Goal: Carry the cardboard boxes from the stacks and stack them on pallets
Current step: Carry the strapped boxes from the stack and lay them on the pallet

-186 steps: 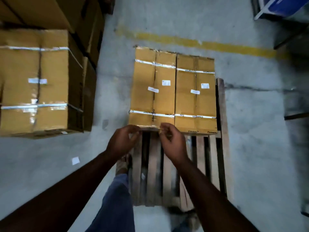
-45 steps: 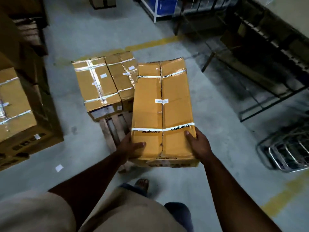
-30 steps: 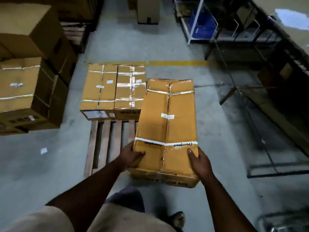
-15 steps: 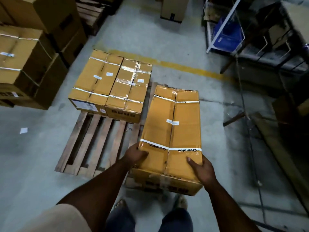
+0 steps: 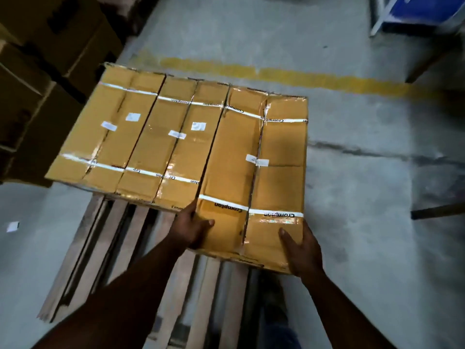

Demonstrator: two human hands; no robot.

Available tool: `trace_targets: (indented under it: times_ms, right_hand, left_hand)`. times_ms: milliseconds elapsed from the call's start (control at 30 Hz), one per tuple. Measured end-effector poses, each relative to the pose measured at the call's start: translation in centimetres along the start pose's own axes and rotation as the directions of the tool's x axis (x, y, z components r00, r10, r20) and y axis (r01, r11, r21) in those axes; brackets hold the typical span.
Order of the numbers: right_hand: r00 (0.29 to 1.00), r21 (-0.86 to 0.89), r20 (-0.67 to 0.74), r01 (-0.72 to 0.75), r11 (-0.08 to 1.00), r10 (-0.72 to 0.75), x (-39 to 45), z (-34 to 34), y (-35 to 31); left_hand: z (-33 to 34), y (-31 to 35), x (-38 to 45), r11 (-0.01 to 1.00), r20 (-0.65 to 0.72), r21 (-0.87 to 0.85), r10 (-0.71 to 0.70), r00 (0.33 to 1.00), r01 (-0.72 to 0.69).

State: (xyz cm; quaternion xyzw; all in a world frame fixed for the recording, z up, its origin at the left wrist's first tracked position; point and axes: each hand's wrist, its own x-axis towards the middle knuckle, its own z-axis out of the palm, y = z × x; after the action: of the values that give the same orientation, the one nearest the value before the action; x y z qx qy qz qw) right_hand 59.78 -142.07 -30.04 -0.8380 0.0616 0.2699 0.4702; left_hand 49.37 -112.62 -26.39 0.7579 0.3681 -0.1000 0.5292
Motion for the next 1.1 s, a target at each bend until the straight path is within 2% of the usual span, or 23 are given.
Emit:
trace_targets:
  times_ms: [100, 167, 233, 300, 333, 367, 433, 467, 533, 567, 667, 733, 867, 1100]
  right_hand:
    - [1.0, 0.027, 0.026, 0.016, 1.0, -0.017, 6.9, 1.8, 1.4]
    - [0.999, 0.025, 0.029, 0.03, 0.999, -0.031, 11.1, 3.1, 2.7]
    - [0.999, 0.029, 0.037, 0.012, 1.0, -0.013, 14.5, 4.4, 3.6]
    - [0.998, 0.018, 0.056, 0.011, 1.0, -0.012, 17.0, 5.9, 4.5]
    - [0.997, 0.004, 0.072, 0.018, 1.0, -0.018, 17.9, 6.6, 5.0]
    - [0.996, -0.006, 0.083, 0.025, 1.0, -0.024, 18.6, 7.2, 5.4]
    - [0.996, -0.013, 0.089, 0.024, 1.0, -0.023, 19.0, 7.9, 5.9]
    - [0.995, -0.012, 0.096, 0.021, 1.0, -0.02, 19.0, 8.2, 6.0]
    - [0.993, -0.024, 0.116, 0.025, 0.999, -0.022, 18.6, 8.4, 5.8]
    - [0.992, -0.033, 0.124, 0.026, 0.999, -0.022, 18.4, 8.3, 5.8]
    - [0.982, -0.052, 0.189, -0.018, 0.998, 0.028, 19.2, 7.8, 5.8]
    - [0.964, -0.058, 0.257, -0.053, 0.997, 0.067, 19.5, 7.5, 5.7]
    - [0.934, 0.012, 0.352, -0.073, 0.997, 0.064, 18.5, 7.4, 5.2]
    - [0.921, 0.214, 0.386, -0.155, 0.964, 0.063, 18.4, 6.4, 6.5]
  left_hand:
    - [1.5, -1.9, 6.7, 0.996, -0.023, 0.085, 0.022, 0.999, -0.02]
    - [2.4, -2.7, 10.0, 0.984, -0.08, 0.171, 0.066, 0.995, -0.051]
    - [3.0, -2.4, 12.2, 0.981, -0.157, 0.184, 0.091, 0.983, -0.062]
    - [3.3, -2.6, 14.1, 0.978, -0.122, 0.197, 0.089, 0.989, -0.063]
    - [3.2, -2.6, 14.8, 0.962, -0.08, 0.247, 0.137, 0.987, -0.113]
    - [3.1, -2.9, 15.6, 0.921, -0.053, 0.344, 0.211, 0.976, -0.181]
    - [2.8, -3.9, 17.0, 0.749, -0.012, 0.613, 0.326, 0.945, -0.25]
    - [2.7, -4.4, 17.3, 0.706, -0.025, 0.69, 0.247, 0.969, -0.163]
    - [2.7, -5.5, 17.1, 0.709, -0.064, 0.702, -0.023, 0.998, 0.061]
    - [2.7, -6.2, 16.7, 0.703, -0.025, 0.707, -0.088, 0.996, 0.08]
    - [2.3, -8.4, 15.7, 0.633, 0.099, 0.773, -0.053, 0.994, -0.043]
    - [1.9, -9.1, 15.7, 0.596, 0.096, 0.8, -0.018, 0.995, -0.067]
    - [1.9, -9.4, 15.5, 0.639, 0.033, 0.766, 0.074, 0.997, -0.072]
    - [0.4, -10.3, 15.6, 0.703, 0.046, 0.706, 0.074, 0.996, -0.085]
